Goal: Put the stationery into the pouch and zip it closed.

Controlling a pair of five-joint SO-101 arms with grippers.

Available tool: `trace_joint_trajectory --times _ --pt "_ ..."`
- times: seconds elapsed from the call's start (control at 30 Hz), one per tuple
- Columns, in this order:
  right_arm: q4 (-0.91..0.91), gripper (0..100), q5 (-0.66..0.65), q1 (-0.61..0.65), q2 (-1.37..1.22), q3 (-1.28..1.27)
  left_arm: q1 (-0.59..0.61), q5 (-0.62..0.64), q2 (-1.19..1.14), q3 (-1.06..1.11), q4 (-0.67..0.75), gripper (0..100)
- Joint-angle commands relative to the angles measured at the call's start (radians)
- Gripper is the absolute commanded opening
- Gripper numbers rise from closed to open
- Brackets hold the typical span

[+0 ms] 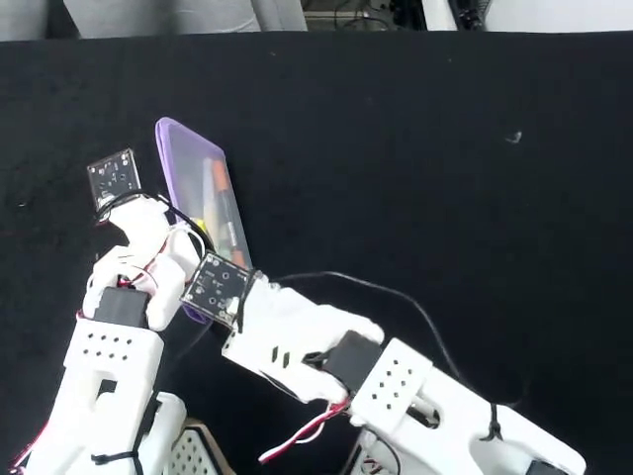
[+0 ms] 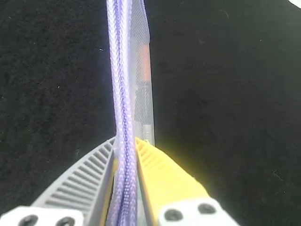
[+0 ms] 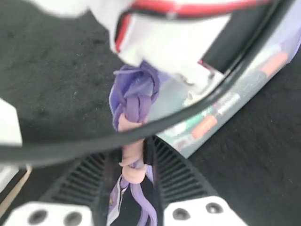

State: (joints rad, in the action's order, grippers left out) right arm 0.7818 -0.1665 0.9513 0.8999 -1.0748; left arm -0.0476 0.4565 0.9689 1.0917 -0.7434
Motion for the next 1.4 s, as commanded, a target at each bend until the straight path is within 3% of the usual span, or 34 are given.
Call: trace_joint_trajectory --times 0.0,0.43,0.77,0.97,1.2,1.37 --pt "0.107 1.1 0.000 0.012 -0.004 0.108 0.044 0.011 -0.002 -0.039 0.038 3" --pt "0.233 1.1 -0.054 0.012 -0.005 0.125 0.140 0.012 -0.003 -0.033 0.071 3" --pt "0.324 1.1 -0.121 0.011 -0.007 0.079 0.147 0.012 -0.003 -0.035 0.069 3" --pt "0.373 1.1 -0.170 0.011 -0.007 0.077 0.229 0.058 -0.003 -0.039 0.064 3" --pt "0.367 1.1 -0.218 -0.147 -0.012 0.071 0.240 0.058 -0.003 -0.042 0.063 3" --pt "0.292 1.1 -0.227 -0.245 -0.171 0.074 0.240 0.058 0.000 -0.042 0.063 3"
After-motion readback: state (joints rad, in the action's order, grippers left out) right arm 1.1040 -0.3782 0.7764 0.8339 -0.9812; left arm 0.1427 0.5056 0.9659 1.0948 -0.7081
